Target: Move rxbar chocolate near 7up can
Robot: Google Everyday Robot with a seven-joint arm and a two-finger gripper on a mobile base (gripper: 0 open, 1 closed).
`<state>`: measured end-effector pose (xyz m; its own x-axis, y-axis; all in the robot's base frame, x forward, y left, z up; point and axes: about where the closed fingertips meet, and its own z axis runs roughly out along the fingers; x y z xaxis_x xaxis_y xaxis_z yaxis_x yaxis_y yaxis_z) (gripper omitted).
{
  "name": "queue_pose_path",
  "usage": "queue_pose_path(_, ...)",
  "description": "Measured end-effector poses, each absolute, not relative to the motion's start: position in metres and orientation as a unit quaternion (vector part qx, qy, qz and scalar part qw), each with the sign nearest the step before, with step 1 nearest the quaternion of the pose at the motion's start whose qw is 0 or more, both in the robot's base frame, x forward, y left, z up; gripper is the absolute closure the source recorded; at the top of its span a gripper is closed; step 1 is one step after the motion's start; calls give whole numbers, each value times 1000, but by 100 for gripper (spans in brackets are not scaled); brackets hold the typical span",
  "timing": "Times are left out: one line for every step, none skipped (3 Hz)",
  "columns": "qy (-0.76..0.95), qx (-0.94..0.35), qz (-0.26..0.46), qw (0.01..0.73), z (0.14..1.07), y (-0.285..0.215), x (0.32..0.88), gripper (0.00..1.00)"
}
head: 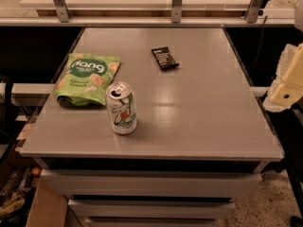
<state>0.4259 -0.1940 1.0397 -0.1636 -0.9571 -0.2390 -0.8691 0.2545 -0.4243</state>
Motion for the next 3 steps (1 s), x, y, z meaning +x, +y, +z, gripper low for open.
queue_pose_path(757,-603,-94,233,1040,-194,426,0)
queue_pose_path(770,-591,-76,229,1035,-177,445,0)
queue_pose_path(788,-570,-61,224,1027,-149,481,0)
